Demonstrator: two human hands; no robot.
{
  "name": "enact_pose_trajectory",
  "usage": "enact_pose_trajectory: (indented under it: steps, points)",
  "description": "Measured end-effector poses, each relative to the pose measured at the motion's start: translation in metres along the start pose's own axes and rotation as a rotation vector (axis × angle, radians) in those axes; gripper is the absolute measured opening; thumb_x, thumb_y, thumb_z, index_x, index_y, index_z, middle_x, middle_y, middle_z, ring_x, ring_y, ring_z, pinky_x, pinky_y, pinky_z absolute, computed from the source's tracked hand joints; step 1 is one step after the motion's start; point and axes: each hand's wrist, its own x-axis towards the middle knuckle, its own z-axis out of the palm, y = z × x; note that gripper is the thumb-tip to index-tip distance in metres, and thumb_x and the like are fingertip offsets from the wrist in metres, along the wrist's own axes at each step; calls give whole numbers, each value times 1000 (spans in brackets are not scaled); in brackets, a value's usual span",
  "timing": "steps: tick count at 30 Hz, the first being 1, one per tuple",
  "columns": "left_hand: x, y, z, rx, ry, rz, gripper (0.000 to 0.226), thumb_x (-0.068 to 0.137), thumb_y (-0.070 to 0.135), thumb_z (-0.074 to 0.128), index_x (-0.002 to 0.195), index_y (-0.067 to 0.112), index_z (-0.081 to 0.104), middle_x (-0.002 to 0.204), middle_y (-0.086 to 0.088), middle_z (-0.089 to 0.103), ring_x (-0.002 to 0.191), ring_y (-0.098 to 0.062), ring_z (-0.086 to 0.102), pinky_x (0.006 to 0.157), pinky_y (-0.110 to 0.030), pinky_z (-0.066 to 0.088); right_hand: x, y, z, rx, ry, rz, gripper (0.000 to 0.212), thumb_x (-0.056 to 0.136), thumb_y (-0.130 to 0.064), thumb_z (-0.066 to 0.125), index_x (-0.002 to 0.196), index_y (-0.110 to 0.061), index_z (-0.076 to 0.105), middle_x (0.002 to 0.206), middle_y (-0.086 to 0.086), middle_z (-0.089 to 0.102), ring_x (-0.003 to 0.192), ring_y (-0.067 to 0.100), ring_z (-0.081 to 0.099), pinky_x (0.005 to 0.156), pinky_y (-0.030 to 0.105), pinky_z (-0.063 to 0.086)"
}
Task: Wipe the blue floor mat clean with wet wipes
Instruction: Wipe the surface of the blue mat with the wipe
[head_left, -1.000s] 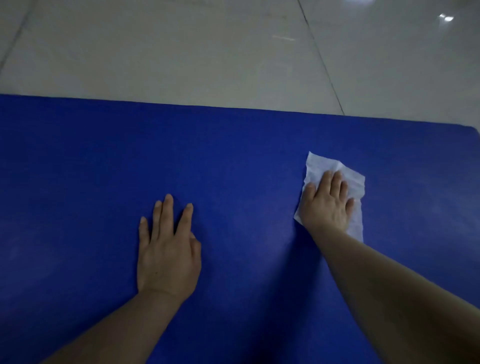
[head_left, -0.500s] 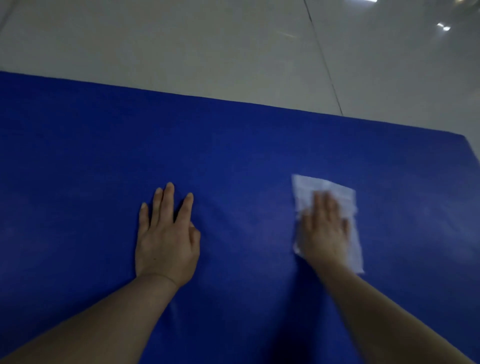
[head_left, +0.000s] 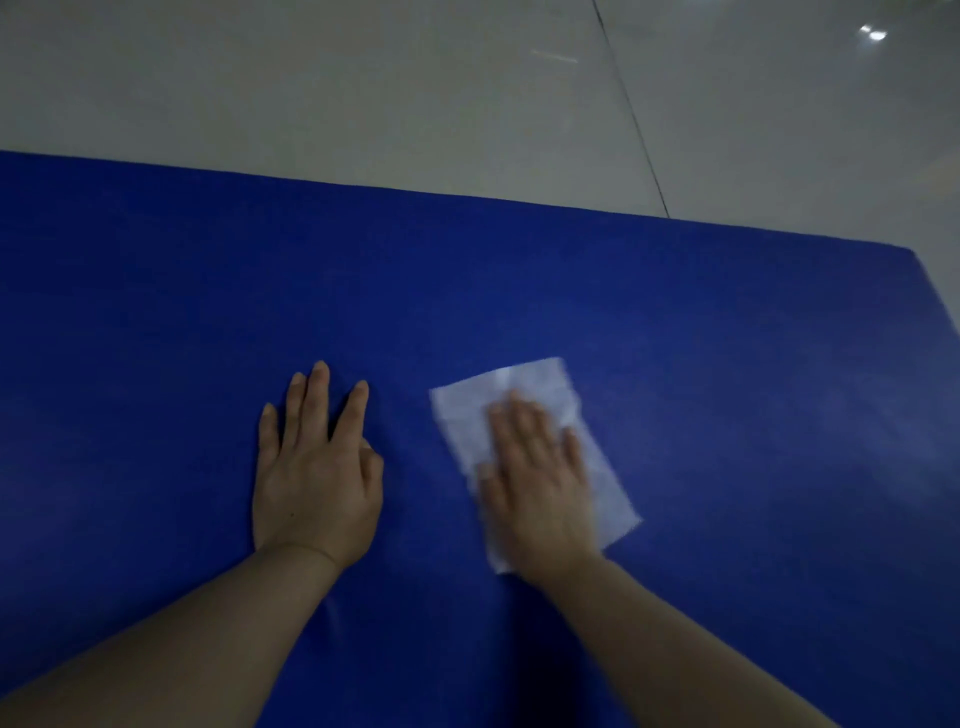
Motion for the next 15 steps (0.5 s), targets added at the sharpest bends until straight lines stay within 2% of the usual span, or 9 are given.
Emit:
enact_pose_trajectory:
  steps: [2, 4, 5, 6, 8, 10, 11, 13, 15]
  points:
    - [0, 0, 0, -6, 3, 0, 53, 95, 25, 27, 146, 14, 34, 157, -14, 19, 146, -26, 12, 118, -43, 3, 2, 46, -6, -39, 49, 237, 62, 100, -45, 3, 150, -15, 27, 156, 6, 23, 143, 20, 25, 113, 43, 11]
    - [-1, 1, 0, -16, -4, -4, 52, 95, 23, 32, 147, 14, 34, 158, -14, 18, 146, -26, 11, 118, -45, 5, 1, 83, -17, 20, -35, 546, 58, 100, -44, 4, 153, -21, 2, 161, 0, -4, 147, 14, 0, 119, 42, 0]
    - [0, 1, 0, -12, -3, -2, 52, 95, 22, 33, 147, 14, 34, 158, -14, 18, 146, -26, 11, 118, -45, 5, 1, 92, -22, 76, -52, 688, 57, 100, -43, 7, 152, -22, -4, 160, -1, -9, 147, 14, -7, 119, 43, -3]
    - [0, 2, 0, -9, -2, -1, 52, 95, 22, 33, 147, 14, 34, 158, -14, 18, 146, -26, 11, 118, -45, 6, 1, 97, -26, 113, -40, 783, 57, 101, -42, 9, 152, -22, -6, 160, -1, -11, 147, 15, -9, 119, 45, -4]
    - [0, 2, -1, -8, -14, -5, 53, 94, 21, 37, 147, 14, 34, 158, -14, 18, 146, -26, 11, 118, -46, 5, 7, 82, -27, 148, -24, 841, 58, 101, -40, 12, 153, -19, -5, 160, 1, -11, 147, 18, -9, 118, 47, -3]
    - [0, 2, -1, -5, -22, -13, 53, 95, 21, 37, 147, 14, 33, 158, -14, 17, 146, -26, 11, 118, -44, 4, 11, 48, -17, 120, -30, 727, 58, 101, -41, 12, 153, -19, -1, 160, 2, -9, 147, 19, -6, 118, 47, -1]
    - [0, 2, -2, -2, -17, -13, 52, 95, 21, 36, 147, 14, 33, 158, -14, 17, 146, -26, 11, 118, -44, 4, 8, 26, -11, 75, -8, 593, 59, 99, -42, 11, 153, -19, 5, 160, 3, -4, 148, 21, 0, 118, 48, 3]
    - [1, 3, -2, -5, -22, -13, 53, 95, 22, 35, 147, 14, 33, 158, -14, 17, 146, -26, 11, 118, -44, 4, -4, -20, -1, 2, 75, 272, 60, 96, -44, 16, 150, -18, 27, 157, 6, 18, 144, 25, 20, 116, 51, 16]
    - [2, 2, -3, -7, -38, -8, 55, 93, 23, 38, 148, 13, 33, 158, -14, 17, 146, -27, 11, 118, -46, 6, -21, -47, 6, -4, 13, -8, 55, 98, -43, 24, 147, -20, 34, 155, 5, 27, 143, 23, 23, 111, 49, 16]
